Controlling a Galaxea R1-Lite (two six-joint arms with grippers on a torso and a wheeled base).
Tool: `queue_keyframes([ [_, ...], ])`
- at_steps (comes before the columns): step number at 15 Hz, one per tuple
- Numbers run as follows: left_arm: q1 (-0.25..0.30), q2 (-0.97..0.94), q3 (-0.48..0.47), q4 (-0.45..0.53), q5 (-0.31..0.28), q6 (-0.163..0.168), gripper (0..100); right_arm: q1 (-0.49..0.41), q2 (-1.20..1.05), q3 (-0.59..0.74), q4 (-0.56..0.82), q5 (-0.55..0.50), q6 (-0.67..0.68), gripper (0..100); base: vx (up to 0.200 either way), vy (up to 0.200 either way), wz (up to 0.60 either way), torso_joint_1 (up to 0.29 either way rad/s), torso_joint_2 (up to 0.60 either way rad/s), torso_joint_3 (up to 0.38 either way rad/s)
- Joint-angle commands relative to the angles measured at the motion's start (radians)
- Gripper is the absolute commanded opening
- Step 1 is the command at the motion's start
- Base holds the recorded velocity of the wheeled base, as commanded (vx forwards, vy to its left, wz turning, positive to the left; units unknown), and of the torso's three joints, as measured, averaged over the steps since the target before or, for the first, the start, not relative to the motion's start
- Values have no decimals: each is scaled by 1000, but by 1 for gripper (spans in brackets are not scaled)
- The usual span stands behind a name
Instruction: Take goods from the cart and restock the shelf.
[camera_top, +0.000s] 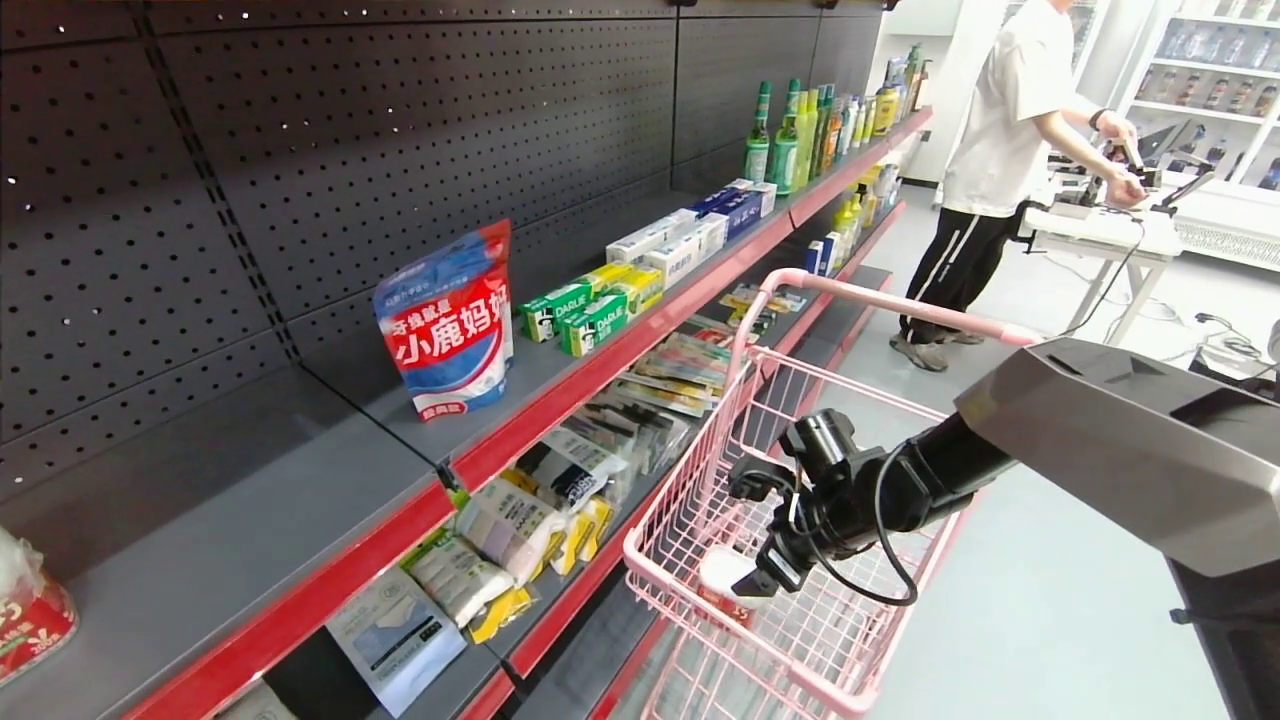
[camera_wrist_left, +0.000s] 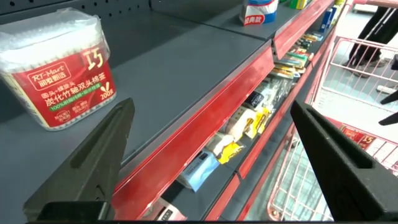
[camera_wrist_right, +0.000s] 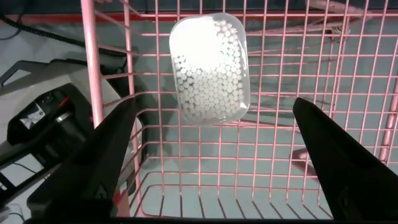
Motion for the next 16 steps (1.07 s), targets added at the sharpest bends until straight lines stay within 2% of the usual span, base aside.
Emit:
queue_keyframes([
  [1, 1, 1, 0, 0, 1, 0, 100, 0, 30, -24, 0, 0, 0, 100, 0, 0, 0, 0, 0, 0],
  [4, 1, 1, 0, 0, 1, 0, 100, -10, 43, -26, 0, 3, -34, 100, 0, 0, 0, 0, 0, 0],
  [8, 1, 1, 0, -1, 1, 0, 100, -10, 43, -19, 0, 63, -45, 100, 0, 0, 0, 0, 0, 0],
  [16, 1, 1, 0, -1, 0, 0, 100, -15, 117, -47, -42, 68, -52, 100, 0, 0, 0, -12, 31, 19],
])
